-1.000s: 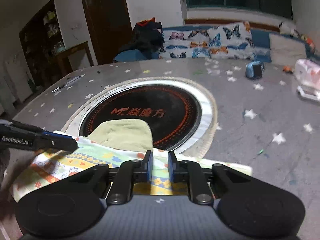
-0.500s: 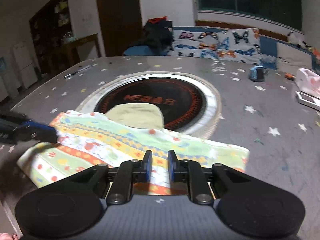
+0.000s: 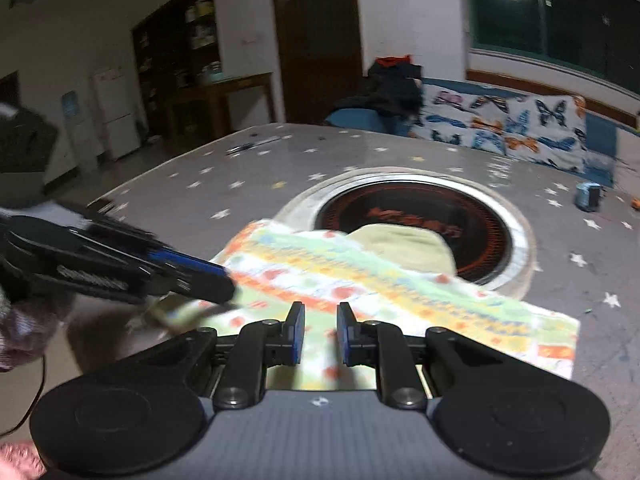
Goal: Fold clothes
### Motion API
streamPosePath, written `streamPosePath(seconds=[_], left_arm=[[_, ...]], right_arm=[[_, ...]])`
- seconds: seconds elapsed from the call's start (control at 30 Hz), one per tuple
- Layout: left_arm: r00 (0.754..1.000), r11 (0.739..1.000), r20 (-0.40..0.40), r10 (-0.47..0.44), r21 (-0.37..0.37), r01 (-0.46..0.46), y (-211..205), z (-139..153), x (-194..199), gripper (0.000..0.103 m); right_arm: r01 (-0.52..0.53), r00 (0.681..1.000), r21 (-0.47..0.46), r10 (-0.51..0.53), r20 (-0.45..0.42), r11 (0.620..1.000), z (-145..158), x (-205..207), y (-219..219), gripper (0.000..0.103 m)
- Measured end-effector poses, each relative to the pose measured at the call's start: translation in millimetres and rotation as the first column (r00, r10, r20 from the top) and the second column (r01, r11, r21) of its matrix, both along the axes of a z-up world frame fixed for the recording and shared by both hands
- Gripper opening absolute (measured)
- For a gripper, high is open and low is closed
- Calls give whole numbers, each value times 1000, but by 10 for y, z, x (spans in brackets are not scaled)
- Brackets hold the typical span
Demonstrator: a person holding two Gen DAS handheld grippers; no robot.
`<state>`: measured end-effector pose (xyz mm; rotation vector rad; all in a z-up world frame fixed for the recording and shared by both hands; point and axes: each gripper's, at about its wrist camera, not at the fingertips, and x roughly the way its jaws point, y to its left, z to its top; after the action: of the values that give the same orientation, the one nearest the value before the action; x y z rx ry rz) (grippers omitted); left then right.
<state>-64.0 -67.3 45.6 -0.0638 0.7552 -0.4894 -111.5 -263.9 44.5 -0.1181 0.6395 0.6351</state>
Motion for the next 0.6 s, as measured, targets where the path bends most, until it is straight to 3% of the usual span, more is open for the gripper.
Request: streamPosePath(seconds=[0.1, 0.23, 0.37, 0.5, 0.6], left_arm=[[1000, 998, 12, -19, 52, 19, -81, -125, -73, 18], [999, 999, 28, -18, 48, 16, -63, -73, -96, 18], [997, 999, 68, -34, 38, 31, -101, 2, -140, 18], [999, 998, 31, -37, 53, 35, -148, -130, -120, 18], [999, 998, 36, -40, 57, 38, -148, -135, -137, 19]], right_arm=[[-21, 1000, -49, 21, 0, 999, -93, -127, 61, 16], [-24, 999, -93, 26, 24, 995, -155, -276, 62, 16], [18, 999, -52, -16, 32, 998, -105, -321, -45, 16], [59, 997, -21, -60, -40, 998, -180, -314, -196, 16], [111, 993, -4, -111, -45, 994, -159, -324, -366, 16]])
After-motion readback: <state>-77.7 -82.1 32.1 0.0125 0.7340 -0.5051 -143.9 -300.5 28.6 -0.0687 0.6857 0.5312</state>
